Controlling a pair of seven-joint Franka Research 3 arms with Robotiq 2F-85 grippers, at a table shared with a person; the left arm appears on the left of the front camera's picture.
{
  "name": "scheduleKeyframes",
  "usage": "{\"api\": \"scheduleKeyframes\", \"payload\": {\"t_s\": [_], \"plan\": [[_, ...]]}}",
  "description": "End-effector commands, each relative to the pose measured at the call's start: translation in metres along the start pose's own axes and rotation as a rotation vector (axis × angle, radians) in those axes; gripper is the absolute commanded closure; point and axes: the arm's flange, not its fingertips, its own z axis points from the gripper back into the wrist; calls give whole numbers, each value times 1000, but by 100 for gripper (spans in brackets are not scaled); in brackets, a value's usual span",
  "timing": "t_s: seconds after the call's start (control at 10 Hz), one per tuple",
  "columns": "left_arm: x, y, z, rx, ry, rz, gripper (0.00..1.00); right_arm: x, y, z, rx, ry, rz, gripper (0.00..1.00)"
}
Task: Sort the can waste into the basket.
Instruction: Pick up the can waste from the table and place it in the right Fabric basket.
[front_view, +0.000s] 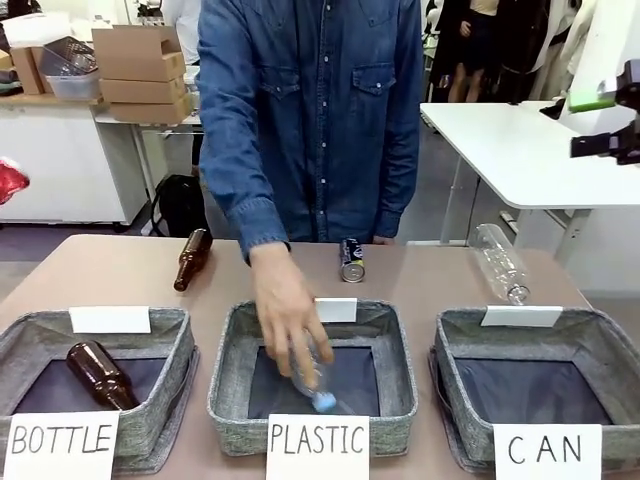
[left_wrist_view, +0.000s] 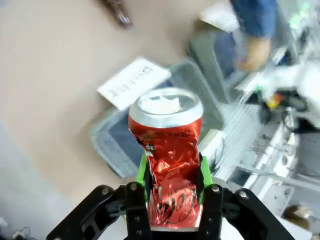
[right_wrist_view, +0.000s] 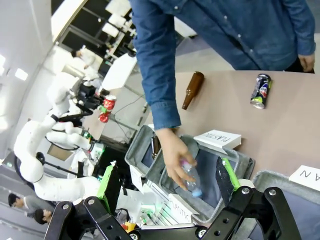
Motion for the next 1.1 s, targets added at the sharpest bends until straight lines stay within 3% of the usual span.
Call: {"api": "scheduleKeyframes", "payload": {"t_s": [0.0,0.2,0.6,0.7,0.8,1.0], "plan": [[-18,-49,13,-176,42,-238,57,1,-1,-4,17,-11,28,0],[-50,-105,-7,-173,161,-483,57,1,-1,-4,17,-11,28,0],[-46,-115,-29,-118,194,-487,57,1,-1,-4,17,-11,28,0],[-48,-116,-20,-17,132,-383,57,1,-1,-4,17,-11,28,0],[-47,-121,-21,-141,197,-477,57,1,-1,-4,17,-11,28,0],[-44,-113,-20,-94,173,-450,57,1,-1,-4,17,-11,28,0]]}}
